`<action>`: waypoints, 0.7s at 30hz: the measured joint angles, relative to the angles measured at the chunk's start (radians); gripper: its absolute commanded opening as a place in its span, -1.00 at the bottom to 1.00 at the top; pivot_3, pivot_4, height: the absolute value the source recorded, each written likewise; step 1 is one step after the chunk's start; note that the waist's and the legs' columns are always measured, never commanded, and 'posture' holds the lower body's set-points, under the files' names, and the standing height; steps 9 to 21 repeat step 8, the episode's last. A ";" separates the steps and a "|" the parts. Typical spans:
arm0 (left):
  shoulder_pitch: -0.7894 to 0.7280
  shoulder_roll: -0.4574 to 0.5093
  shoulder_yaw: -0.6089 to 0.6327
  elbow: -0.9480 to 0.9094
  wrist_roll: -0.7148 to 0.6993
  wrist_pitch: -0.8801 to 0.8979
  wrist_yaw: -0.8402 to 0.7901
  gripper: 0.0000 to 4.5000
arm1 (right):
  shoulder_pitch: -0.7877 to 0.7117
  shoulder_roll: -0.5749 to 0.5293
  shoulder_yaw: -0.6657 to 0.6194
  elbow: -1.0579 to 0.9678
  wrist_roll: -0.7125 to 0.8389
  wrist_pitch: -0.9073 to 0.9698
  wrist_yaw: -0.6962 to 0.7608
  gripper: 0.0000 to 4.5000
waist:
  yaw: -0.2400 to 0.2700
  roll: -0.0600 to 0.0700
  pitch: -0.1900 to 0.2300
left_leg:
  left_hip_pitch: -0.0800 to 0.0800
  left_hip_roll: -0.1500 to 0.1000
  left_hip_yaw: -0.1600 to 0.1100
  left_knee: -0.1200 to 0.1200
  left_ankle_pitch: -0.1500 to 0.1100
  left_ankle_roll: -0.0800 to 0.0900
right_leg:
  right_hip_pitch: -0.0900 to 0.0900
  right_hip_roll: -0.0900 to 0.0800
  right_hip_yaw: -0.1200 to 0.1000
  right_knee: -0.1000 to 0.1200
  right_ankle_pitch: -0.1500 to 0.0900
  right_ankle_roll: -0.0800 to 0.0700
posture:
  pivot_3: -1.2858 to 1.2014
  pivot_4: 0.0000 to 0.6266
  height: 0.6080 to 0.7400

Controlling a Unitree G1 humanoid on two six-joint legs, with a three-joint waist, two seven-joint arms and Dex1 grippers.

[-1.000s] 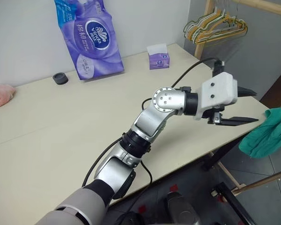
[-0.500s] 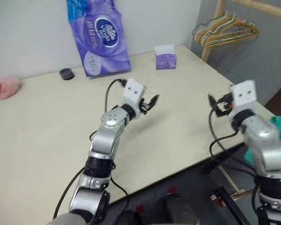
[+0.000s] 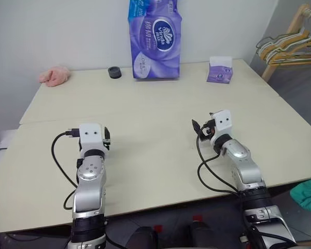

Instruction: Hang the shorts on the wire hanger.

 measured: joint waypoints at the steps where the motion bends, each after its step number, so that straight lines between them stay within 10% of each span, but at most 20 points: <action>1: 0.016 -0.001 0.010 -0.007 -0.002 -0.005 0.006 0.39 | -0.015 0.005 0.002 0.037 -0.006 -0.013 0.007 0.87 | 0.003 0.000 0.000 | 0.000 0.000 0.000 0.000 0.000 0.000 | 0.000 0.000 0.000 0.000 0.000 0.000 | 0.09 -0.77 1.00; 21: 0.038 -0.002 0.016 -0.012 -0.012 -0.020 0.002 0.39 | -0.059 0.018 0.017 0.103 -0.018 -0.063 0.039 0.87 | 0.011 -0.001 0.000 | 0.000 0.000 -0.005 0.000 0.002 -0.002 | 0.001 0.000 -0.004 0.000 0.000 -0.001 | 0.10 -0.67 1.00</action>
